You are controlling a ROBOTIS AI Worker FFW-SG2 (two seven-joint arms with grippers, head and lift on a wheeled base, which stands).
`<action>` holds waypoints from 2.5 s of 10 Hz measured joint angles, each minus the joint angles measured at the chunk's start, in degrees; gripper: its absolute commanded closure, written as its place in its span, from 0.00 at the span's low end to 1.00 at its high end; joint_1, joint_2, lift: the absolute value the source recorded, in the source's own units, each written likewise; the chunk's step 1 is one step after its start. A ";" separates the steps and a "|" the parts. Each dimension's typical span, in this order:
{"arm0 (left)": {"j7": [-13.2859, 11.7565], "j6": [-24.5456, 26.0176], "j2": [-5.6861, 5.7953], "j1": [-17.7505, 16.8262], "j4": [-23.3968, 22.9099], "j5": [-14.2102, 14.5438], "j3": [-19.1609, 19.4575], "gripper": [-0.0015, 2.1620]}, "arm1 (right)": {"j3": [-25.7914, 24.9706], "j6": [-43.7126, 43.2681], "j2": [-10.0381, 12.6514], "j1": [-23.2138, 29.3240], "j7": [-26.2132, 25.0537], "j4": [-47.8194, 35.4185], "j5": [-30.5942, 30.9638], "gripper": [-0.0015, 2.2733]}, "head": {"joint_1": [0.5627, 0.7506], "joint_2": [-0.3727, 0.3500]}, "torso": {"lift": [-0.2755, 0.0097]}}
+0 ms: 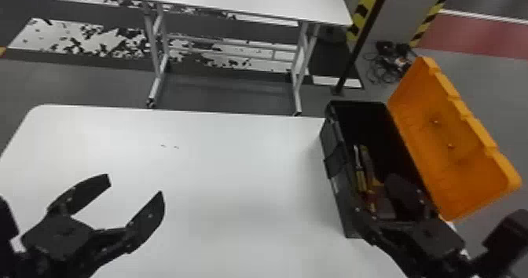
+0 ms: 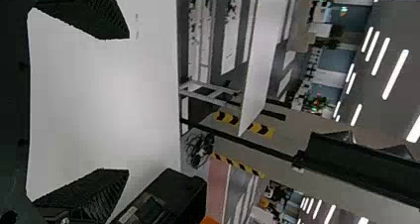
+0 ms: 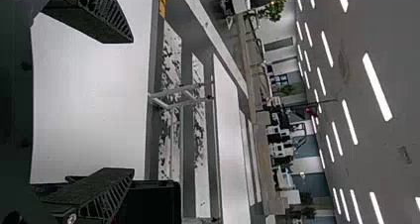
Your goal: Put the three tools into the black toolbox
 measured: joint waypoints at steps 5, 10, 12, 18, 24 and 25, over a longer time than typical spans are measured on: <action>2.46 -21.21 0.25 7.46 3.78 -2.14 -2.57 0.02 | -0.73 -23.13 0.00 3.08 -0.14 12.69 -0.28 0.03 | 0.70 0.21 | 0.79; 14.07 -39.70 2.09 16.04 6.00 -1.24 -3.93 0.02 | 0.21 -41.41 0.00 10.27 -0.09 18.76 -2.82 0.03 | 0.70 0.20 | 0.79; 16.19 -43.99 3.46 18.50 6.79 -1.06 -5.11 0.02 | 2.09 -45.69 0.00 12.17 -0.26 18.91 -2.33 0.03 | 0.70 0.23 | 0.79; 14.28 -40.11 3.94 18.94 7.13 2.58 -4.45 0.02 | 2.58 -44.23 0.00 12.91 -0.26 18.87 -2.61 0.03 | 0.70 0.24 | 0.79; 14.25 -37.60 3.76 18.75 6.63 2.94 -4.07 0.02 | 2.42 -43.56 0.00 13.49 -0.25 17.92 -3.19 0.03 | 0.70 0.24 | 0.79; 14.25 -37.03 3.76 18.76 6.54 2.82 -4.05 0.02 | 2.49 -43.56 0.00 13.56 -0.26 17.92 -3.20 0.03 | 0.70 0.24 | 0.79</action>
